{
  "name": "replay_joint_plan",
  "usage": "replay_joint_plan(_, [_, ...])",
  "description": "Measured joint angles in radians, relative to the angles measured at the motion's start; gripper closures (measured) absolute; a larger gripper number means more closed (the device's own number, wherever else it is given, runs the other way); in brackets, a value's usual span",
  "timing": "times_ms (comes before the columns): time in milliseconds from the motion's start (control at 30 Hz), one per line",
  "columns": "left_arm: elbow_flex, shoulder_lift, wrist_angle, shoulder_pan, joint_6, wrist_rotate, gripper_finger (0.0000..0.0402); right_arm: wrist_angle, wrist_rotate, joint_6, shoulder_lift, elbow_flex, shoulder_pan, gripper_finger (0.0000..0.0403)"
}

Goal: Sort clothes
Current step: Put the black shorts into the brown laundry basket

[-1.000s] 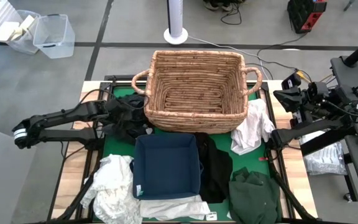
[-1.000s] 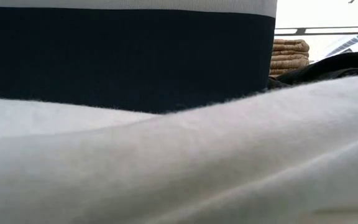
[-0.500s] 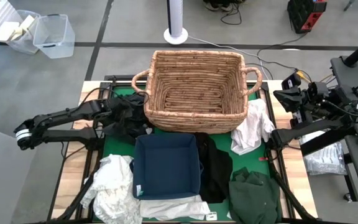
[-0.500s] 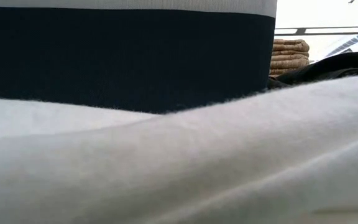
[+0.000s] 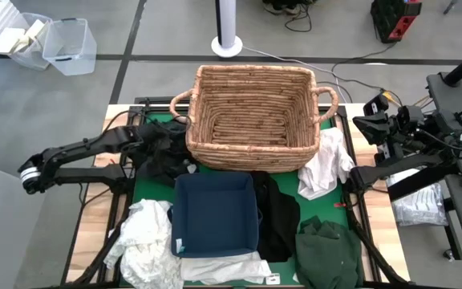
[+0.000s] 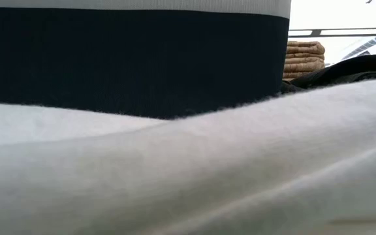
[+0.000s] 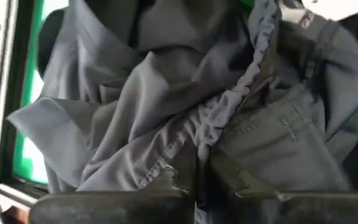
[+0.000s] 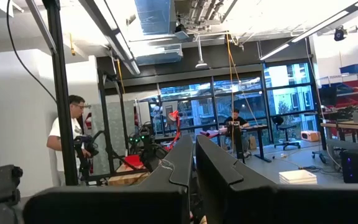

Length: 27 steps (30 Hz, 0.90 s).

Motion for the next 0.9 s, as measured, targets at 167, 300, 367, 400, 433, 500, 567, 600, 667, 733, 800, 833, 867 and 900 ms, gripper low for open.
replay_joint_plan(167, [0.109, -0.024, -0.092, 0.0, -0.052, 0.01, 0.04, 0.0, 0.0, 0.0, 0.0, 0.0, 0.0, 0.039])
replay_joint_plan(300, [0.209, -0.044, -0.182, 0.0, -0.09, 0.02, 0.0401, 0.001, 0.0, 0.0, 0.0, 0.0, 0.0, 0.039])
replay_joint_plan(367, [0.263, -0.052, -0.232, 0.0, -0.108, 0.02, 0.0401, 0.001, 0.0, 0.0, 0.0, 0.0, 0.0, 0.039])
replay_joint_plan(400, [0.292, -0.057, -0.253, 0.0, -0.114, 0.02, 0.0401, 0.001, 0.0, 0.0, 0.0, 0.0, 0.0, 0.039])
replay_joint_plan(433, [0.321, -0.061, -0.267, 0.0, -0.12, 0.02, 0.0401, 0.001, 0.0, 0.0, 0.0, 0.0, 0.0, 0.039])
replay_joint_plan(500, [0.378, -0.07, -0.294, 0.0, -0.131, 0.02, 0.0401, 0.001, 0.0, -0.001, 0.0, 0.0, 0.0, 0.039])
replay_joint_plan(567, [0.435, -0.081, -0.31, 0.0, -0.135, 0.019, 0.0401, 0.001, 0.0, 0.0, 0.0, 0.0, 0.0, 0.039])
replay_joint_plan(600, [0.462, -0.087, -0.313, 0.0, -0.135, 0.019, 0.0401, 0.001, 0.0, 0.0, 0.0, 0.0, 0.0, 0.039])
replay_joint_plan(667, [0.512, -0.096, -0.314, 0.0, -0.139, 0.019, 0.0401, 0.001, 0.0, 0.0, 0.0, 0.0, 0.0, 0.039])
replay_joint_plan(733, [0.558, -0.101, -0.32, 0.0, -0.147, 0.019, 0.0401, 0.001, 0.0, -0.001, 0.0, 0.0, 0.0, 0.039])
replay_joint_plan(800, [0.604, -0.103, -0.332, 0.0, -0.164, 0.019, 0.0401, 0.001, 0.0, 0.0, 0.0, 0.0, 0.0, 0.039])
replay_joint_plan(833, [0.629, -0.104, -0.335, 0.0, -0.17, 0.019, 0.0401, 0.001, 0.0, -0.001, 0.0, 0.0, 0.0, 0.039])
replay_joint_plan(867, [0.656, -0.104, -0.335, -0.001, -0.176, 0.019, 0.0401, 0.002, 0.0, -0.002, 0.0, 0.0, 0.0, 0.039])
replay_joint_plan(900, [0.682, -0.105, -0.334, -0.001, -0.178, 0.021, 0.0401, 0.002, 0.0, -0.003, 0.0, 0.0, 0.0, 0.039])
